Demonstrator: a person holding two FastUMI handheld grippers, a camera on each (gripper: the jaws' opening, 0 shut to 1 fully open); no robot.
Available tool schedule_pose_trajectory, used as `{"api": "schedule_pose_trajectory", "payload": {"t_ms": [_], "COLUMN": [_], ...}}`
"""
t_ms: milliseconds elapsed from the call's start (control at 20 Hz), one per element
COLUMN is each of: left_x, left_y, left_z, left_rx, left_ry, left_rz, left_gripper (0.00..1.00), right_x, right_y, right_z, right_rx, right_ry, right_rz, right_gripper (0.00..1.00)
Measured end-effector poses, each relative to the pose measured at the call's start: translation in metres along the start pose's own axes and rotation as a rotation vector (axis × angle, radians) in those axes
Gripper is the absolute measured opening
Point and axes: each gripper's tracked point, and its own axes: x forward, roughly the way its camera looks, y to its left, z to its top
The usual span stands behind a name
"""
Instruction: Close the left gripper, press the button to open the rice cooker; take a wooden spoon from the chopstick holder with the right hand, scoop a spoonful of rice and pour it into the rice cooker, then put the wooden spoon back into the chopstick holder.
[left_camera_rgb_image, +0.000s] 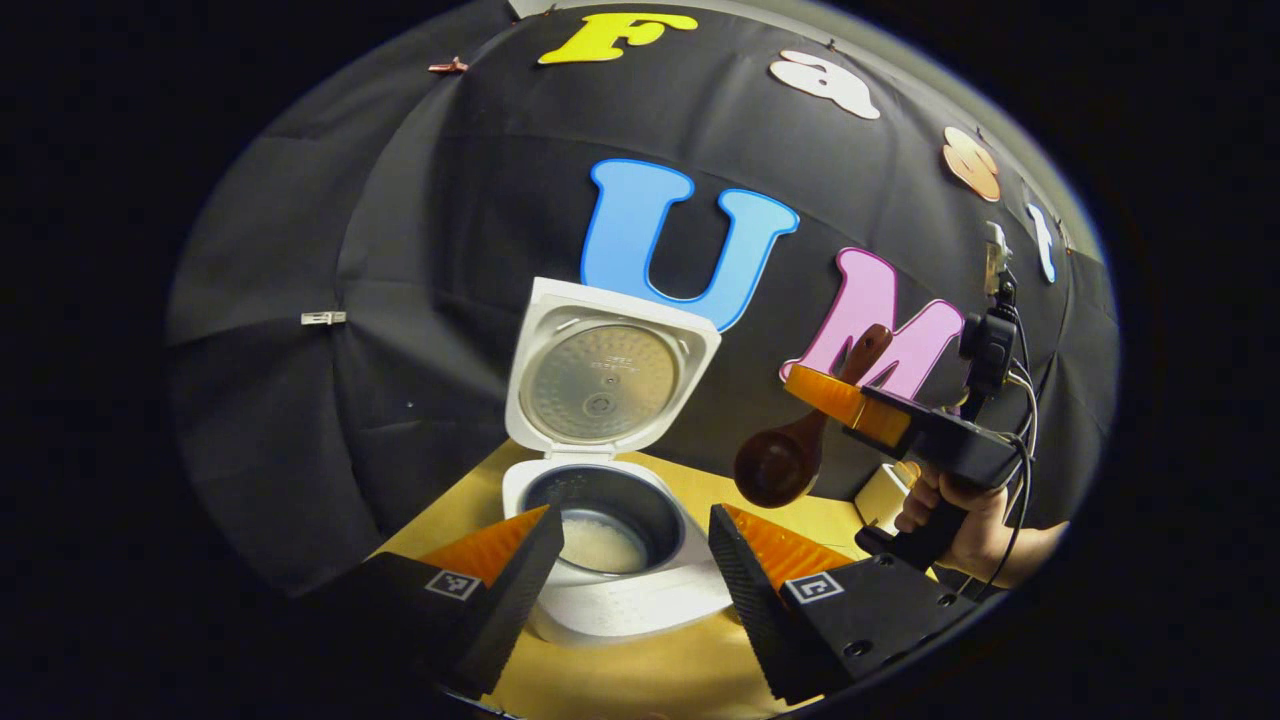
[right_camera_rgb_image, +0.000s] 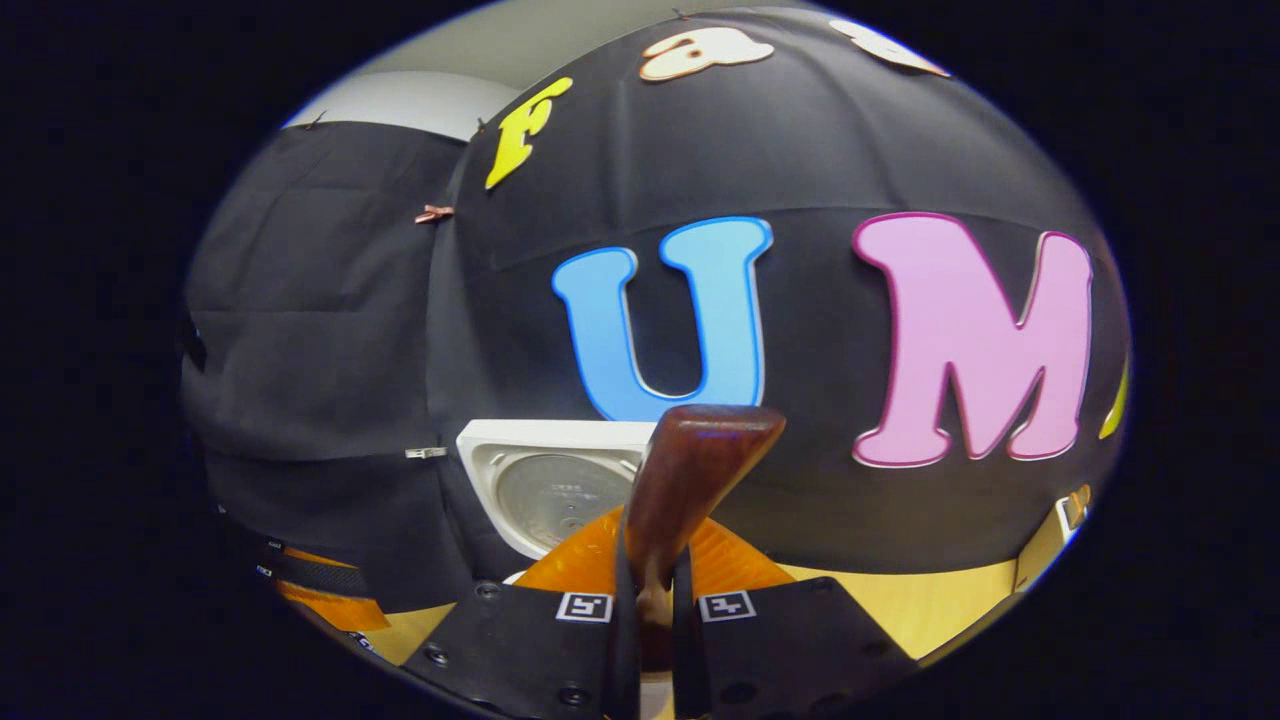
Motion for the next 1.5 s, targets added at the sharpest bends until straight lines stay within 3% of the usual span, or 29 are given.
{"api": "schedule_pose_trajectory", "payload": {"t_ms": [450,700,900,1200,1250,1350,1400,1450,1500], "left_x": [0.013,0.018,0.022,0.022,0.021,0.017,0.016,0.013,0.011], "left_y": [-0.069,-0.098,-0.104,-0.107,-0.109,-0.112,-0.112,-0.111,-0.112], "left_z": [-0.012,-0.027,-0.03,-0.037,-0.039,-0.038,-0.038,-0.038,-0.038], "left_rx": [0.007,0.056,0.035,0.012,0.008,0.007,0.01,0.016,0.022], "left_ry": [0.035,0.061,0.066,0.066,0.069,0.063,0.061,0.057,0.058], "left_rz": [-0.059,-0.061,-0.028,0.045,0.046,0.065,0.077,0.09,0.103], "left_gripper": [0.95,0.95,0.95,0.95,0.89,0.94,0.95,0.94,0.95], "right_x": [-0.101,-0.179,-0.226,-0.265,-0.266,-0.263,-0.262,-0.262,-0.262], "right_y": [-0.183,-0.277,-0.334,-0.406,-0.415,-0.427,-0.431,-0.435,-0.438], "right_z": [0.008,-0.033,-0.072,-0.115,-0.121,-0.139,-0.148,-0.159,-0.17], "right_rx": [-0.001,0.095,0.147,0.177,0.181,0.218,0.248,0.276,0.291], "right_ry": [-0.007,0.048,0.097,0.151,0.156,0.169,0.172,0.184,0.201], "right_rz": [-0.31,-0.495,-0.614,-0.726,-0.735,-0.741,-0.741,-0.742,-0.747], "right_gripper": [0.17,0.17,0.17,0.17,0.17,0.17,0.06,0.17,0.17]}}
